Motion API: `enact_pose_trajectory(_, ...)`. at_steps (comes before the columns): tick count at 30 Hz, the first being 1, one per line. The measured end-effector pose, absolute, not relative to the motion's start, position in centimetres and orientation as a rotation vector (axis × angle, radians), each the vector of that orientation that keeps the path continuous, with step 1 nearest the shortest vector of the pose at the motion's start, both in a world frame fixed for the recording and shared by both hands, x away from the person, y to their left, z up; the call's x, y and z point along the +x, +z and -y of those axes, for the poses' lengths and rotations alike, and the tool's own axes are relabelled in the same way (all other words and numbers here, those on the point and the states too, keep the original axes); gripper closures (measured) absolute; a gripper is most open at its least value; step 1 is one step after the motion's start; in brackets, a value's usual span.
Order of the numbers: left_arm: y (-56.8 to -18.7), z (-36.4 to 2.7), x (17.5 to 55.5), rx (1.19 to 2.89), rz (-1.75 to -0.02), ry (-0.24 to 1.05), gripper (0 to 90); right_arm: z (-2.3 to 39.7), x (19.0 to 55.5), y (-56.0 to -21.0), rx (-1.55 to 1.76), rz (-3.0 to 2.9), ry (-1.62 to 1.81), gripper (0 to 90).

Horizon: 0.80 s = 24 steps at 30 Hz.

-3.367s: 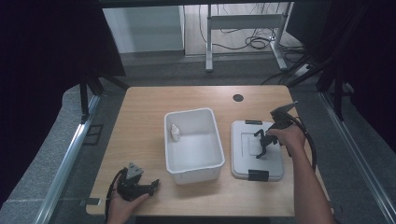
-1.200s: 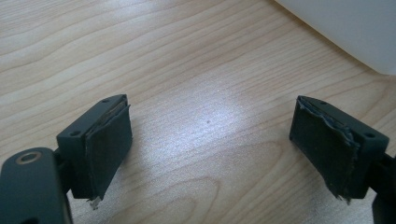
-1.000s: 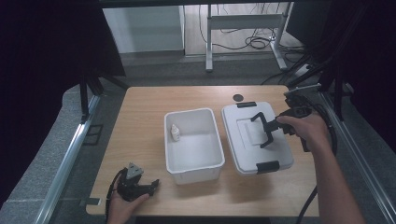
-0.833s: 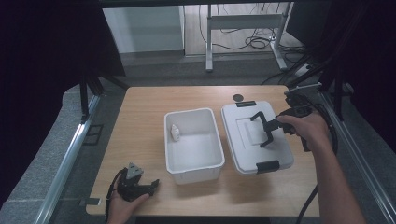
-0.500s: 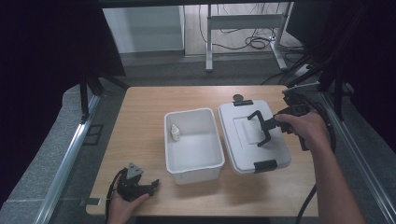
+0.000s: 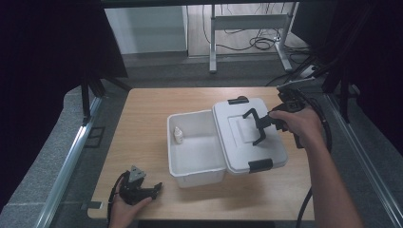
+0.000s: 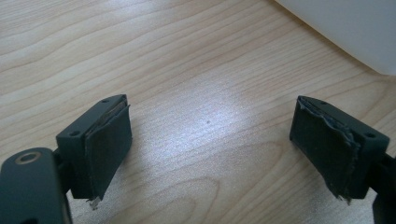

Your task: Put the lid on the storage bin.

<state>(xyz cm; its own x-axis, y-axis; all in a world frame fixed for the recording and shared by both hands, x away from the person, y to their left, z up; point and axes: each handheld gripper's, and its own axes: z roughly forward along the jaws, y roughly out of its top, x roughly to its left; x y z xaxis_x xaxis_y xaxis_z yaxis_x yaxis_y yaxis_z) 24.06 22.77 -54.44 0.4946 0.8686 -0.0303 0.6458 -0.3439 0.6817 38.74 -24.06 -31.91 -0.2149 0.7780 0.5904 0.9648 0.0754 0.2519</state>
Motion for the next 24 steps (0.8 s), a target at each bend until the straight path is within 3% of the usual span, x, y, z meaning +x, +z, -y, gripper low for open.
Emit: enact_pose_trajectory(24,-54.4,-22.8,24.0,2.1,-1.242,0.449,12.7,19.1,39.1,-32.4,-1.711,2.05,-0.842,84.2)
